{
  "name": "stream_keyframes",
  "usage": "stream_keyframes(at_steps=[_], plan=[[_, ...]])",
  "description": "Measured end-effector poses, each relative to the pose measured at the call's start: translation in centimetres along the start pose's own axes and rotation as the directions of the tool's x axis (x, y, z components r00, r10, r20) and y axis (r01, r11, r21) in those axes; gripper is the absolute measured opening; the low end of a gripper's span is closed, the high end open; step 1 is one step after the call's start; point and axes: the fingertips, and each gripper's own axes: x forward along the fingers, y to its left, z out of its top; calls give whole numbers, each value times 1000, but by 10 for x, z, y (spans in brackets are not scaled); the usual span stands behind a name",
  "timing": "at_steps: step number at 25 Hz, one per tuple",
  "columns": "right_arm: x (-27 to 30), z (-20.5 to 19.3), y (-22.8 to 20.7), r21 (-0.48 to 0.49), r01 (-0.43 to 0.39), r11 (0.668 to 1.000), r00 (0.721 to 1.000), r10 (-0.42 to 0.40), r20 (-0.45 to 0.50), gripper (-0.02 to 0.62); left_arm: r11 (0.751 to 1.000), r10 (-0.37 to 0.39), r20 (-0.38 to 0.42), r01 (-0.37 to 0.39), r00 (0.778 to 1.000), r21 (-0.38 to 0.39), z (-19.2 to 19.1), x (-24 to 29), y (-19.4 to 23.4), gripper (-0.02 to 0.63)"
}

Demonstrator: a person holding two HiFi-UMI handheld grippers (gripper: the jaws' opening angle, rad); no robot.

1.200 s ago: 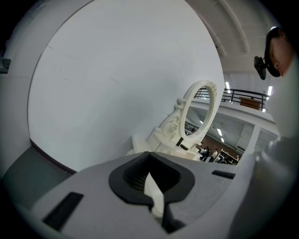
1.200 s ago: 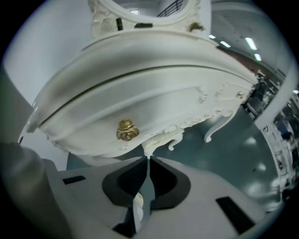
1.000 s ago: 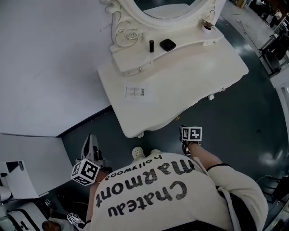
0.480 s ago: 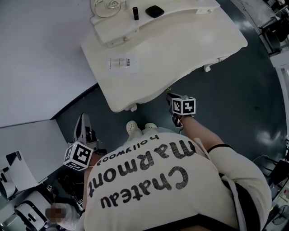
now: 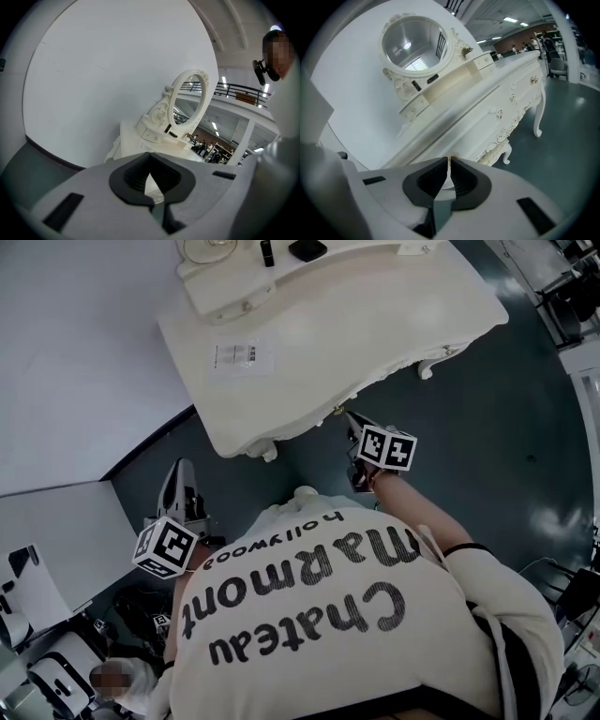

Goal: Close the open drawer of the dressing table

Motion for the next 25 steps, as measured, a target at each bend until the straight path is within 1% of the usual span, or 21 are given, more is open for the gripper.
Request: stream_keyframes(at_steps=[2, 5, 7, 9, 11, 13, 15, 17, 19, 22, 25], plan=[[-10, 16, 12, 30, -11, 999, 999, 9, 52, 40, 999, -42, 6, 42, 999, 13, 2, 9, -13, 8], [-27, 43, 35, 59, -62, 996, 991, 55, 125, 40, 992, -115, 16, 114, 993, 46, 8, 22, -37, 8], [-41, 58, 53, 74, -102, 992, 983, 89, 159, 40, 986, -154, 20, 152, 988, 65, 11, 25, -53, 8], [-53, 74, 70, 69, -127, 989, 976, 113, 184, 40, 980, -186, 28, 183, 982, 84, 15, 28, -66, 8], [-65, 90, 88, 34, -138, 990, 970, 128, 208, 40, 970, -214, 24, 210, 977, 119, 16, 32, -76, 8], [-75, 102, 110, -25, -152, 988, 960, 153, 234, 40, 961, -236, 5, 233, 972, 149, 13, 36, -83, 8], [-84, 108, 134, -82, -176, 981, 945, 192, 265, 40, 955, -252, -3, 249, 968, 160, 12, 36, -86, 8], [-95, 109, 154, -128, -183, 975, 932, 213, 293, 40, 953, -261, 2, 257, 965, 161, 12, 33, -89, 8], [-108, 109, 170, -179, -170, 969, 922, 221, 317, 40, 950, -270, 5, 266, 963, 165, 11, 27, -91, 8], [-121, 100, 187, -249, -134, 959, 916, 216, 337, 40, 946, -285, -5, 282, 958, 161, 6, 15, -90, 8], [-130, 82, 199, -266, -122, 956, 917, 211, 339, 40, 939, -310, -24, 310, 950, 149, -2, 1, -91, 8]])
